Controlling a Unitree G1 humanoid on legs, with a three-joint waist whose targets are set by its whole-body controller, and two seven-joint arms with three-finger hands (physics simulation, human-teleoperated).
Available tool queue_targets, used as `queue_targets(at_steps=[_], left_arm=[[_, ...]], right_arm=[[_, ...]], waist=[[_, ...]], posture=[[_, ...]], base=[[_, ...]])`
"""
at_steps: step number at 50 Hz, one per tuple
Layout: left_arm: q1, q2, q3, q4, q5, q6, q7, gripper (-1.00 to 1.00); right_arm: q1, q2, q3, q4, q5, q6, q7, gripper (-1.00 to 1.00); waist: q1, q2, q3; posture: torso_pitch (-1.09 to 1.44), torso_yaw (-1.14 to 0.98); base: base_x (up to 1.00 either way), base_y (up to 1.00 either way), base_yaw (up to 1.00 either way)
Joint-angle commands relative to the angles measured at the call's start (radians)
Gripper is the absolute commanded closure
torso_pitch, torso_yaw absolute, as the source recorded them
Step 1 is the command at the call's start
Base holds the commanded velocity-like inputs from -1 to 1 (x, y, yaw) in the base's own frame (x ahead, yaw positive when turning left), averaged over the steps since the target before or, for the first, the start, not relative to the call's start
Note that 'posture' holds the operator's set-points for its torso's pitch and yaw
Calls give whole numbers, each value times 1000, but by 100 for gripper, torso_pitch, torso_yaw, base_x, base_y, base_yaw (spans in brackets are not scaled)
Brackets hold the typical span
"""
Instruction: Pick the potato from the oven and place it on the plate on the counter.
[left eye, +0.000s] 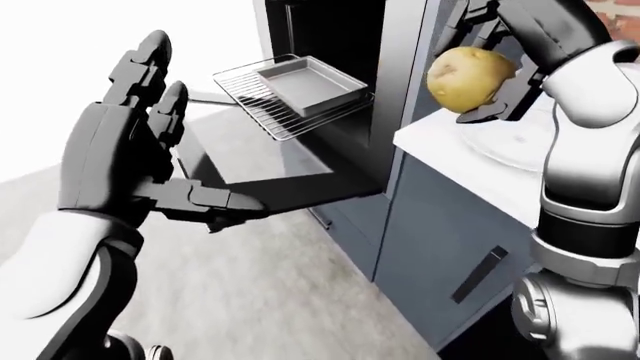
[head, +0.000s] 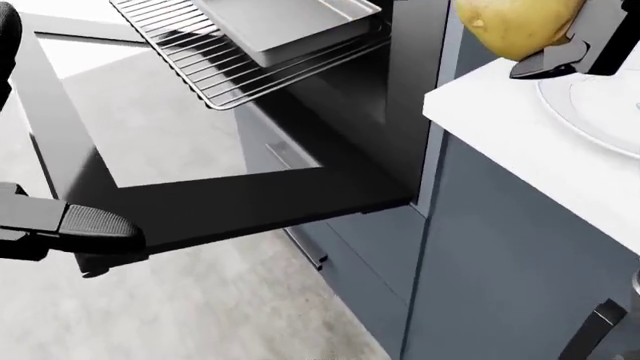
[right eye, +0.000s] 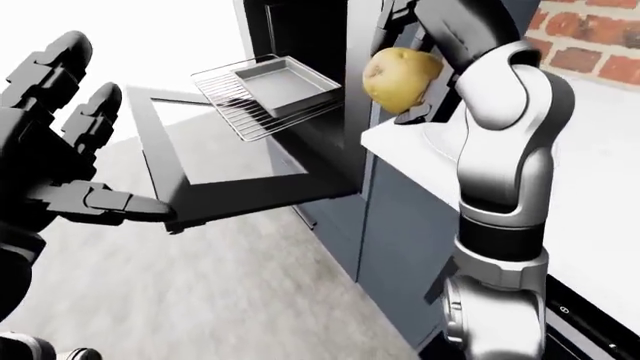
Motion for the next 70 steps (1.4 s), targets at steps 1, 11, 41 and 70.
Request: queue_targets(at_steps=[1,11,41,70], left_arm=[[-14,8,9,-6,25,-23,-3,-100],[5,-7,8,-6,63,-39,-33,-100],[-3,-43,-24,-14,163,-31,-99,-100],[-5,-57,-22,-24,218,-23,-146,-100]], right_arm=[[-27,-10,-10,-26,7,-7,-26,98],[-23,-12,-6,-30,9,1,-32,98],[1,-13,-6,-79,23,2,-23,98],[-26,-25,-15,-66,53,33,-36,98]], waist=[[0,18,-29],[-2,-54,-32],[29,-131,-22],[8,-112,-7]], posture=[[0,0],[0,0],[0,0],[0,0]], base=[[0,0,-39],[0,0,-42],[0,0,-40],[22,0,0]])
